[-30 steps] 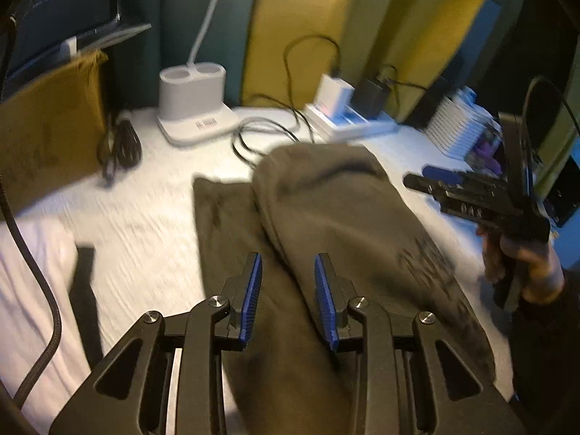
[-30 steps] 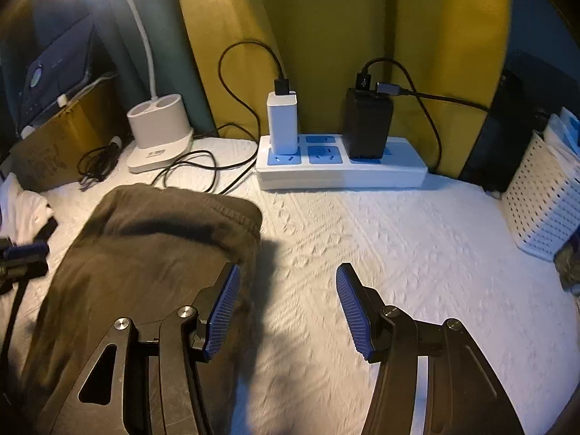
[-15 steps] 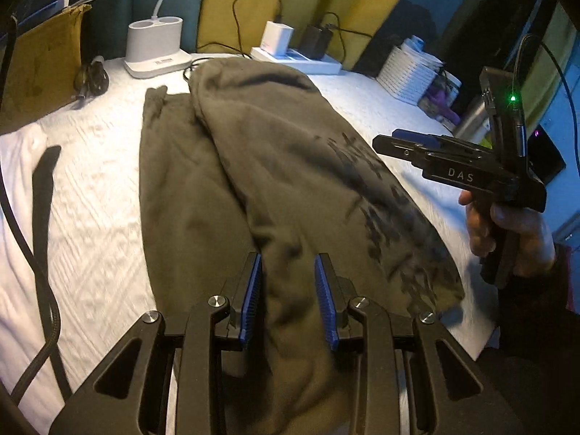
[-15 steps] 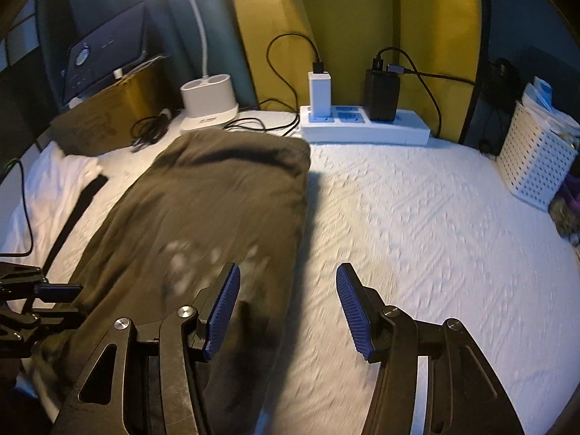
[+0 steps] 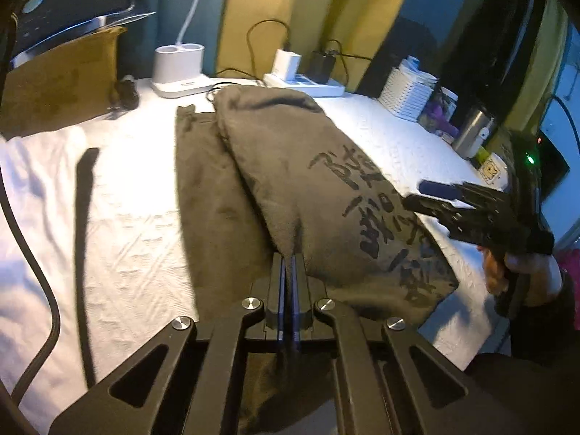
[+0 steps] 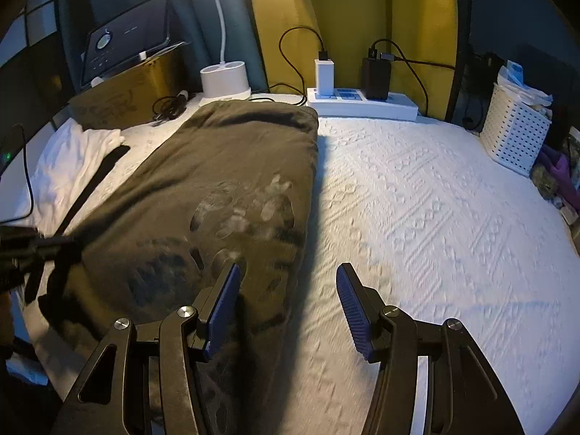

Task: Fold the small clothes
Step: 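Grasp the shirt hem with the left tool and pull it straight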

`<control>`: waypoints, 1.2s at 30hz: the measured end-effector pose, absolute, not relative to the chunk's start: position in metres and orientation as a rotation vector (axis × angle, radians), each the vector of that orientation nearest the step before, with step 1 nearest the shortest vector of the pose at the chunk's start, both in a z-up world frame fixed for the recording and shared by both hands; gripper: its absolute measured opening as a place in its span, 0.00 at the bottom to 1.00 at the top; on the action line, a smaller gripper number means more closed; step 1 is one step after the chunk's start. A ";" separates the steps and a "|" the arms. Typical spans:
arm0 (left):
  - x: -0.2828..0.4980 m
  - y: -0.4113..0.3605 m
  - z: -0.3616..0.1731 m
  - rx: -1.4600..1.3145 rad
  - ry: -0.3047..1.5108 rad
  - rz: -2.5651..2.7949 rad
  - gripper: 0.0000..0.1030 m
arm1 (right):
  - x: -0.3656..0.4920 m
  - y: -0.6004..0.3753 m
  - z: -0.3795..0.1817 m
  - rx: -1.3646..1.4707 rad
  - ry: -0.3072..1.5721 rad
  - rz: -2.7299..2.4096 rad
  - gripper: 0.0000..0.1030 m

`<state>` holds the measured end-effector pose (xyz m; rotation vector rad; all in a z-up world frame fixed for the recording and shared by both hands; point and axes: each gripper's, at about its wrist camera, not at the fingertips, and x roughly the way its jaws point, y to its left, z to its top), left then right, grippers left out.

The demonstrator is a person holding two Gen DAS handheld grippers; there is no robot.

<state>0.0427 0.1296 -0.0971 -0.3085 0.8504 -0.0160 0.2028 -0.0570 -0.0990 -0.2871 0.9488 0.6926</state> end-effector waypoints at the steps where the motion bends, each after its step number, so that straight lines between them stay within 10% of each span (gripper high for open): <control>1: 0.042 0.132 -0.099 -0.315 0.856 -0.008 0.01 | 0.200 -0.058 -0.101 -0.293 0.951 0.693 0.56; 6: 0.034 0.136 -0.103 -0.365 0.900 -0.010 0.05 | 0.186 -0.064 -0.121 -0.328 0.989 0.675 0.56; 10: 0.015 0.127 -0.097 -0.387 0.861 -0.060 0.59 | 0.176 -0.070 -0.117 -0.319 0.980 0.677 0.56; 15: 0.010 0.107 -0.112 -0.357 0.912 -0.119 0.55 | 0.164 -0.076 -0.111 -0.312 0.968 0.681 0.56; 19: 0.008 0.097 -0.121 -0.274 0.941 -0.089 0.07 | 0.153 -0.077 -0.117 -0.330 0.980 0.687 0.56; 36: -0.011 0.099 -0.125 -0.232 0.973 -0.071 0.05 | 0.109 -0.091 -0.121 -0.290 0.935 0.737 0.53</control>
